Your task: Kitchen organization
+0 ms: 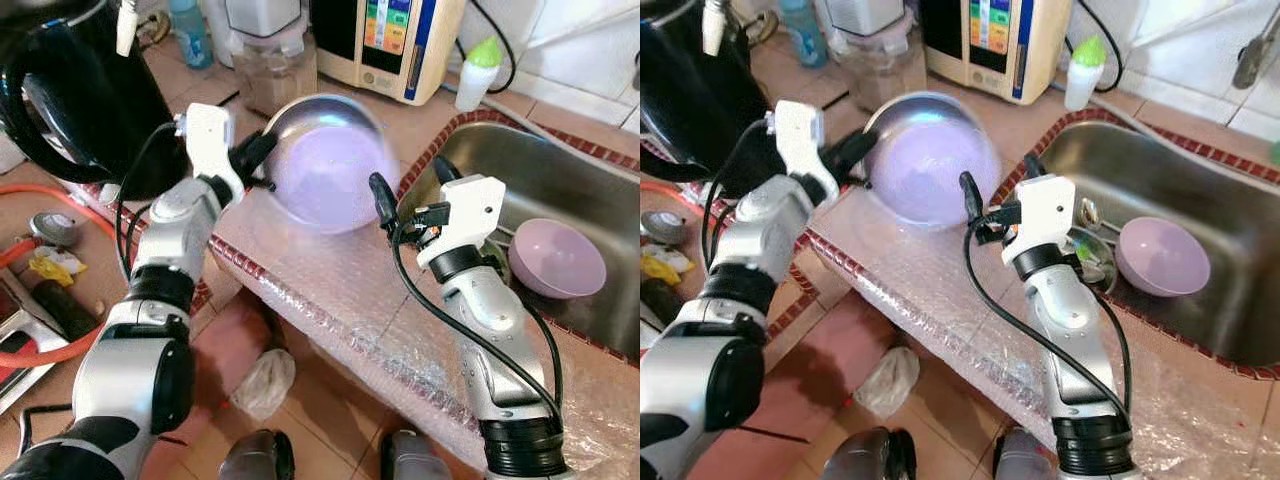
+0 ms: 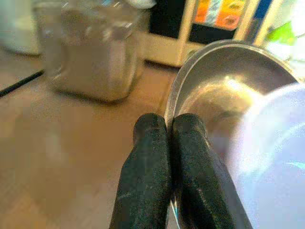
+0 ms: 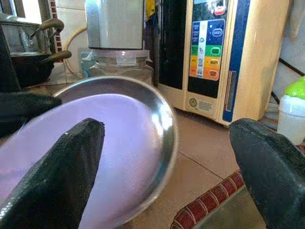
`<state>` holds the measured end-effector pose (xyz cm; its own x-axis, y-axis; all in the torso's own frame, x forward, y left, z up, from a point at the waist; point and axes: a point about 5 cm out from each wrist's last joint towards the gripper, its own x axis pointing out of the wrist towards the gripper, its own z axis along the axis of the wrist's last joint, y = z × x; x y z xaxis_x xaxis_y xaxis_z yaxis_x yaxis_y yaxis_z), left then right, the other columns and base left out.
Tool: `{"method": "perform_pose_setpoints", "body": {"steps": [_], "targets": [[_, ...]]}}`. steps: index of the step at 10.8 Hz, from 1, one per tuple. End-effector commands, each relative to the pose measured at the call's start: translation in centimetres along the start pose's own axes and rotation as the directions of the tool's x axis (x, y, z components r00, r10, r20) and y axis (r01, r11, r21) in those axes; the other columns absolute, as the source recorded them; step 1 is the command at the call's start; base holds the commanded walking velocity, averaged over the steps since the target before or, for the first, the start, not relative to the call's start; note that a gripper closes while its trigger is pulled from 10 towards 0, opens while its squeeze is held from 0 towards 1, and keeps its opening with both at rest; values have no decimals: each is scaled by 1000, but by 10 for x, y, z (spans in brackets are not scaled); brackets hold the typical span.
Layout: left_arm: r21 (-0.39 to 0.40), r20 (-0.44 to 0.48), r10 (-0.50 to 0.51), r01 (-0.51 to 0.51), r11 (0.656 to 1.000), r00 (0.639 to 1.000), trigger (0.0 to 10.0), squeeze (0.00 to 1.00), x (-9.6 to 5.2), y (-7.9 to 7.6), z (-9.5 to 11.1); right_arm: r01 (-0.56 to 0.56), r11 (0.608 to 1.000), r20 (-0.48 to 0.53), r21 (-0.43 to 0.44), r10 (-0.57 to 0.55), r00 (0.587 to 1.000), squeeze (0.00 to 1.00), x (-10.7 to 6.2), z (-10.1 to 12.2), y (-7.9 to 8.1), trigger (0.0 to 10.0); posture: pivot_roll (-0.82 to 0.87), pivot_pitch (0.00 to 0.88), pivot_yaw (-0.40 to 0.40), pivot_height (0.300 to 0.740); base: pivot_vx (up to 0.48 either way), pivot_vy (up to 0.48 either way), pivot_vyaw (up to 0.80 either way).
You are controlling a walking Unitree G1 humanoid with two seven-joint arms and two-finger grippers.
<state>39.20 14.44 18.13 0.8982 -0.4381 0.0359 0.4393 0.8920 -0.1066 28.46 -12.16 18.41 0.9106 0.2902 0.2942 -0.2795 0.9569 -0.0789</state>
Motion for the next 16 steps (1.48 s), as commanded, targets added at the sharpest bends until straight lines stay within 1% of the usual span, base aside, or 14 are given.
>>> {"method": "perform_pose_setpoints", "body": {"steps": [1,3,4,6,7,8,9,10,11,12,13,14,15,16], "targets": [[19,-113,50,-48,999,992,0,0,-9,9,-24,4,1000,-20,10,-4,1000,0,-2,-3,0,10000,-99,81,78,740,0,0,0],[27,-131,53,-50,998,990,0,0,-10,7,-30,0,1000,-27,2,0,1000,0,-3,-4,-1,10000,-101,81,76,740,0,0,0],[8,-150,55,-54,999,987,10000,1000,-10,6,-32,-1,1000,-31,-6,1,1000,0,-3,-5,-1,10000,-101,80,74,740,0,0,0],[79,-198,95,-81,994,976,10000,1000,-10,11,-33,2,1000,-35,-12,-2,999,0,-3,-7,-2,10000,-100,75,81,740,0,0,0],[91,-225,112,-93,992,968,10000,1000,-11,14,-34,4,1000,-35,-12,-4,999,0,-3,-7,-2,10000,-100,73,81,740,0,0,0],[124,-222,122,-96,988,967,10000,1000,-11,16,-33,5,1000,-35,-16,-6,999,0,-3,-7,-1,10000,-100,72,83,740,0,0,0],[132,-229,130,-102,986,965,10000,1000,-10,17,-32,7,1000,-35,-19,-7,999,0,-4,-8,-2,10000,-98,68,83,740,0,0,0],[107,-237,156,-133,985,959,10000,1000,-8,18,-28,9,1000,-37,-22,-10,999,0,-4,-9,-3,10000,-97,67,83,740,0,0,0],[98,-215,164,-145,984,963,10000,1000,-5,18,-22,10,1000,-37,-23,-11,999,0,-3,-9,-3,10000,-95,64,82,740,0,0,0],[136,-140,198,-180,974,970,10000,1000,-1,20,-5,11,1000,-35,-23,-11,999,0,-2,-9,-3,10000,-94,63,81,740,0,0,0],[175,-62,210,-197,965,976,10000,1000,1,21,9,11,1000,-34,-24,-12,999,0,-2,-9,-3,10000,-89,65,81,740,0,0,0],[224,36,211,-213,951,977,10000,1000,1,22,23,14,1000,-32,-23,-15,999,0,-1,-10,-2,10000,-85,65,83,740,0,0,0],[233,62,208,-217,948,976,10000,1000,1,22,27,15,1000,-31,-22,-16,999,0,-1,-10,-2,10000,-82,67,84,740,0,0,0],[268,72,195,-207,941,978,10000,1000,0,21,30,17,1000,-30,-21,-18,999,0,-1,-11,-1,10000,-79,69,85,740,0,0,0]]}}
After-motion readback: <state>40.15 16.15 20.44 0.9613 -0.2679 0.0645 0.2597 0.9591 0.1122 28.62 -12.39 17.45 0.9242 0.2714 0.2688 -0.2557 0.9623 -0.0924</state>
